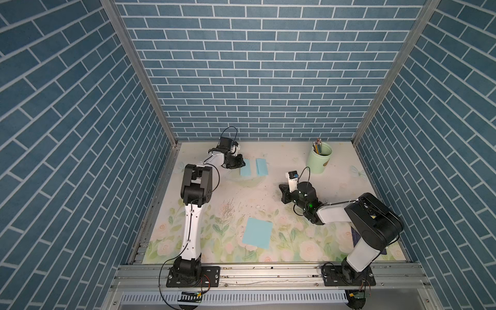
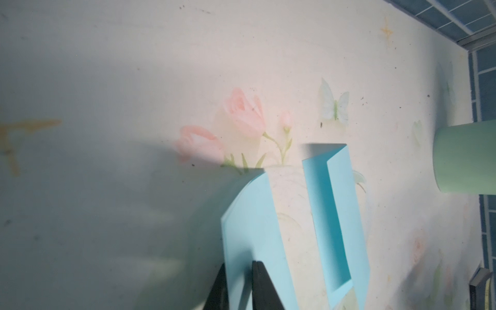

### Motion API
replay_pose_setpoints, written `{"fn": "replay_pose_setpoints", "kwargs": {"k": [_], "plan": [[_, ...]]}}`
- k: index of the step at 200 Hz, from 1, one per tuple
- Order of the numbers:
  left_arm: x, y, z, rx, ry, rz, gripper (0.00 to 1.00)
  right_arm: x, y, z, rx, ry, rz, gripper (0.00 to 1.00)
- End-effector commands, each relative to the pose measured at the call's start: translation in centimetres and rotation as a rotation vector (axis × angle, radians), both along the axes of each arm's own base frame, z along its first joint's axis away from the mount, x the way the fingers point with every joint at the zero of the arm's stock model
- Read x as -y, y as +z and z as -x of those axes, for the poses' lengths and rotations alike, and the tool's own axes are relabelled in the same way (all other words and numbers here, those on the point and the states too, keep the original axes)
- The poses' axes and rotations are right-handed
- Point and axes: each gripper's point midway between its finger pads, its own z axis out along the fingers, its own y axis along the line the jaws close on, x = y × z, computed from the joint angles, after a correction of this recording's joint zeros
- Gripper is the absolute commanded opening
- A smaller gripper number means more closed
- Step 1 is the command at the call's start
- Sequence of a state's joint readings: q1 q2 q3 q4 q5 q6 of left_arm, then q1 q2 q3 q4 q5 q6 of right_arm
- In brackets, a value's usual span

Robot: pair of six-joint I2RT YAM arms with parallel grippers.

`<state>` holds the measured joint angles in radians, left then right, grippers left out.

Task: Fold the square paper along the opposite sides
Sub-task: Place the paper at the center of the board.

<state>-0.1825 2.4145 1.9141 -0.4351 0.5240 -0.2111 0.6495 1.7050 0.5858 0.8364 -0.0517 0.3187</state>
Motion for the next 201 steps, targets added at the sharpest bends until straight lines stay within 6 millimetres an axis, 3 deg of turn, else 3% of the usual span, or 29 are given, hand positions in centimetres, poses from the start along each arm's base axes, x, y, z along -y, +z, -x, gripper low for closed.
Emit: {"fn": "replay_pose_setpoints", "kwargs": {"k": [1,24,71,86,112,133,150,201], "plan": [[-0.5,-1.3,1.0,-0.041,-0.012,-0.067,0.38,-0.7,-0.1,-0.3,-0.026,0.008,-0.021,0.00],[-0.9,-0.2,0.1,-0.012,0.011,-0.092,0.62,-0.8,-0.2,-0.4,-0.026,0.010,-0.016,0.06],[-1.6,2.8,-1.7,0.052,0.067,-0.115,0.92,-1.3,0.3,0.3,-0.013,0.066,0.006,0.27],[-1.9,4.2,-1.9,0.077,0.098,-0.121,1.00,-1.7,0.5,0.8,-0.001,0.086,0.033,0.31],[-3.4,7.8,-1.3,0.149,0.204,-0.137,1.00,-3.1,-0.8,3.3,0.005,0.138,0.212,0.35],[-4.4,11.0,1.1,0.214,0.288,-0.132,1.00,-3.4,-2.3,6.4,0.010,0.163,0.371,0.35],[-3.8,12.2,4.1,0.229,0.293,-0.126,1.00,-3.2,-2.8,9.0,-0.001,0.165,0.446,0.34],[-0.5,9.6,15.4,0.121,0.142,-0.091,0.98,-3.8,-4.3,16.4,-0.090,0.293,0.564,0.30]]}}
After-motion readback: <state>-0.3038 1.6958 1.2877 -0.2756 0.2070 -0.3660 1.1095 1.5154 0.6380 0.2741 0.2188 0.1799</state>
